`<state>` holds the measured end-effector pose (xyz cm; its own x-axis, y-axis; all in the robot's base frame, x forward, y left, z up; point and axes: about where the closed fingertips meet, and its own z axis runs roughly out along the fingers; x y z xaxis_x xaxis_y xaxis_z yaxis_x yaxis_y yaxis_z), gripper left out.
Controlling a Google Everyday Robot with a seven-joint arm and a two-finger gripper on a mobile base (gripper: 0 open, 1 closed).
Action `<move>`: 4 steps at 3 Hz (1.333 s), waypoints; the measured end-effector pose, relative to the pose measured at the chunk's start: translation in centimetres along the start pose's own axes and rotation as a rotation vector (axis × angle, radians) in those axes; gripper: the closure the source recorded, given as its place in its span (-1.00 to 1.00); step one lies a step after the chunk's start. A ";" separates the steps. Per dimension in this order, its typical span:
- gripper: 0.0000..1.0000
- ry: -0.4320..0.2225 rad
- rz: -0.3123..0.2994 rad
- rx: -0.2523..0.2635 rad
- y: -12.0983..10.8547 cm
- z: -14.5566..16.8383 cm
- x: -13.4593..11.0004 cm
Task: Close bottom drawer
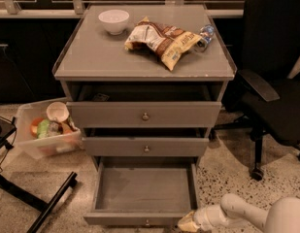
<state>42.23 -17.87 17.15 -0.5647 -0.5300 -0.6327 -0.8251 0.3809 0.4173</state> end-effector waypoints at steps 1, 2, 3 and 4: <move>0.21 0.000 0.000 0.000 0.0 0.0 0.0; -0.25 0.011 -0.048 0.026 -1.0 1.2 -1.5; -0.72 0.011 -0.048 0.026 -0.9 1.2 -1.5; -1.00 -0.001 -0.086 0.041 -1.4 1.8 -2.8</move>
Offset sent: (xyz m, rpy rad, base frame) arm 0.0527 0.0339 -0.0070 -0.0777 -0.1396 0.0495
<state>45.04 -15.58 17.18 -0.4916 -0.5612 -0.6659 -0.8691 0.3644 0.3345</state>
